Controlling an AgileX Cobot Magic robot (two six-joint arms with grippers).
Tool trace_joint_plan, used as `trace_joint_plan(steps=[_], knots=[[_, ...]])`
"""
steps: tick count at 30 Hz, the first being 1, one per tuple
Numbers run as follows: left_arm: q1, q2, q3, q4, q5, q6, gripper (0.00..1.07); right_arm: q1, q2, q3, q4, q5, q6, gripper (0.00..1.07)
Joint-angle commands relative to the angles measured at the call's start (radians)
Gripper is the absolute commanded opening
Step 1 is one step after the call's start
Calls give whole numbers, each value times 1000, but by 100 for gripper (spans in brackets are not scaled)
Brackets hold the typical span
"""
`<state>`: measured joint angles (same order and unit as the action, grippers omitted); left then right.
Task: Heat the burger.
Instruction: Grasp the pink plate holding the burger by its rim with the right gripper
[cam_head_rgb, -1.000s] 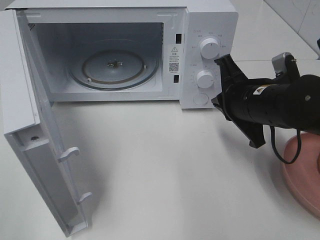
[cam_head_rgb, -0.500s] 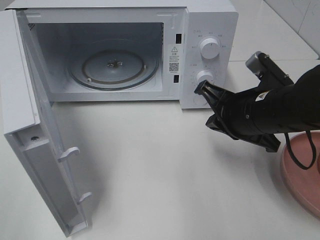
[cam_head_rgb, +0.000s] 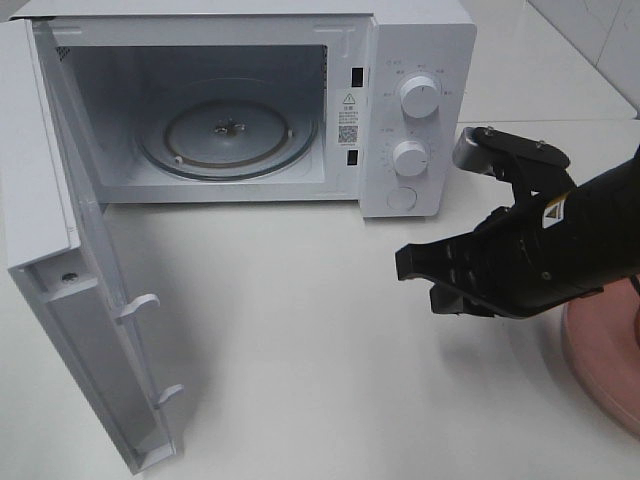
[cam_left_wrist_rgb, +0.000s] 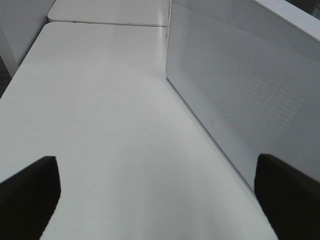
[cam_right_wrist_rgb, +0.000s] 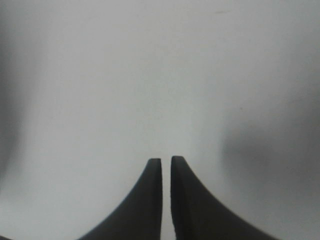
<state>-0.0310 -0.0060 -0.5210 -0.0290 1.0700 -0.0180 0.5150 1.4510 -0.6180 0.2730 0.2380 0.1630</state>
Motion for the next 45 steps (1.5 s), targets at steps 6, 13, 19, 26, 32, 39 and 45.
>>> trace_joint_plan(steps=[6,13,19,26,32,39,45], knots=[[4,-3,2,-1,-1,1,98,-2,-47,-57,-154,294,-10,10],[4,-3,2,-1,-1,1,98,-2,-47,-121,-256,424,-9,19],[4,-3,2,-1,-1,1,98,-2,-66,-123,-301,429,-9,42],[4,-3,2,-1,-1,1,98,-2,-101,-123,-354,429,-6,78],[4,-3,2,-1,-1,1,98,-37,-105,-123,-418,463,61,91],[4,-3,2,-1,-1,1,98,-122,-96,-123,-445,485,62,88],[4,-3,2,-1,-1,1,98,-162,-48,-123,-470,494,60,86]])
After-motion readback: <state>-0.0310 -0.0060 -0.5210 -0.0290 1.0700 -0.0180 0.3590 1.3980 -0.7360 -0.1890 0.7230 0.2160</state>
